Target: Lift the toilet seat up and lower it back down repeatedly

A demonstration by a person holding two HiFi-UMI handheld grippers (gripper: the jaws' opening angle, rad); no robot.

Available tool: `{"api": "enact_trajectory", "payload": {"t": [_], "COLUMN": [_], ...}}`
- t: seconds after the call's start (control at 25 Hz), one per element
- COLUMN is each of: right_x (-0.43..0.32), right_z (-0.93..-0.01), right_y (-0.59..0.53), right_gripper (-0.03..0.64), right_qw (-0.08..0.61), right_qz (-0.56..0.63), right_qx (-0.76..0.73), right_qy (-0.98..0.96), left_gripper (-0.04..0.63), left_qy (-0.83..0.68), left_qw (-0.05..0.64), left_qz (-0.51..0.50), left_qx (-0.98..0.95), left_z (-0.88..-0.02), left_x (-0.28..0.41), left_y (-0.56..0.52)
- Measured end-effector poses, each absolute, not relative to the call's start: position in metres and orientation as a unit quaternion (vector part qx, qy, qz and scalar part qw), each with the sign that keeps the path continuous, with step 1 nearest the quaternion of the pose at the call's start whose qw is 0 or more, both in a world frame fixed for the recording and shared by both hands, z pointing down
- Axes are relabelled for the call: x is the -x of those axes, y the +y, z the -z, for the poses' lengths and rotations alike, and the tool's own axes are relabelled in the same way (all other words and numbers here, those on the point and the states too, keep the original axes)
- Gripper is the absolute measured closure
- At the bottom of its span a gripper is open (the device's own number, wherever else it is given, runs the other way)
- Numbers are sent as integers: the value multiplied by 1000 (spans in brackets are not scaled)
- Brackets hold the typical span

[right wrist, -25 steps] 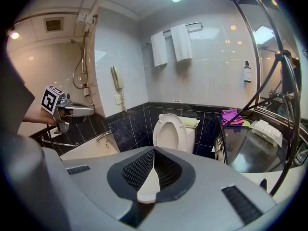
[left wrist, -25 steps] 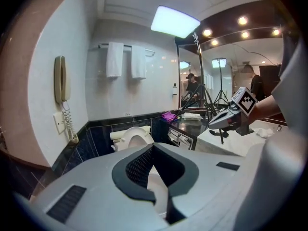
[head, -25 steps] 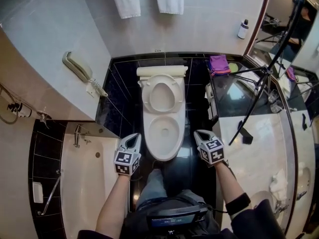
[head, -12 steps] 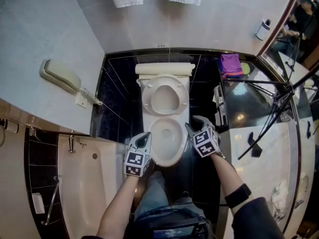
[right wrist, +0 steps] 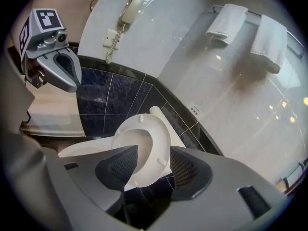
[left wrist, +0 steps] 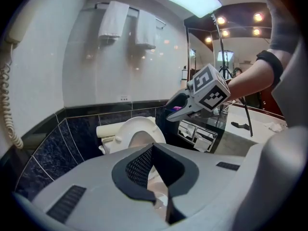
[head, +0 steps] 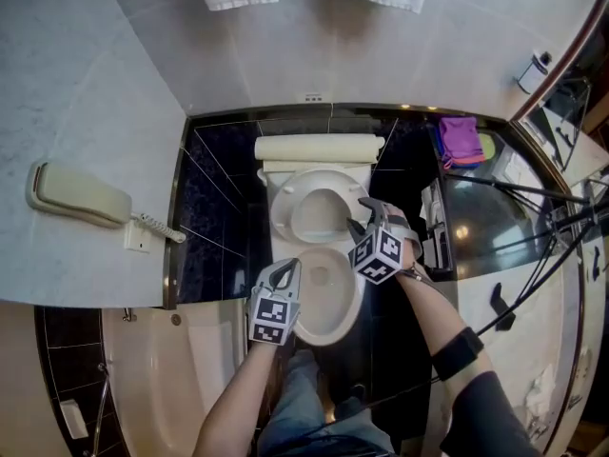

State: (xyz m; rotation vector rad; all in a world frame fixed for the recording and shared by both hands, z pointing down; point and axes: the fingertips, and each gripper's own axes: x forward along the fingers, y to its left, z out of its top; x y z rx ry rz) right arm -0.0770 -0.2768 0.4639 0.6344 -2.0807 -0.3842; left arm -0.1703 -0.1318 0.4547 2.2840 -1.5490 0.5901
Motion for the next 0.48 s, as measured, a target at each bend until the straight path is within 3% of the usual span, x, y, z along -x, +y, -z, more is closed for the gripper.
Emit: {"api": "enact_trajectory", "payload": {"t": [0.32, 0.48], "right_x": [140, 154], "right_z": [-500, -508], "right_y": [-351, -375], "right_gripper": [392, 426], "right_qw": [482, 484], "right_qz": [237, 254], "right_qx": [-221, -229], "right_qy": [-814, -805], "left_gripper": [603, 603], "left_qy": [-538, -536], "left_qw": [175, 179], "left_qz": [-198, -194], "left_qx": [-801, -802], "left_z": [-494, -504], "left_x": [182, 188], "left_y": [-175, -184]}}
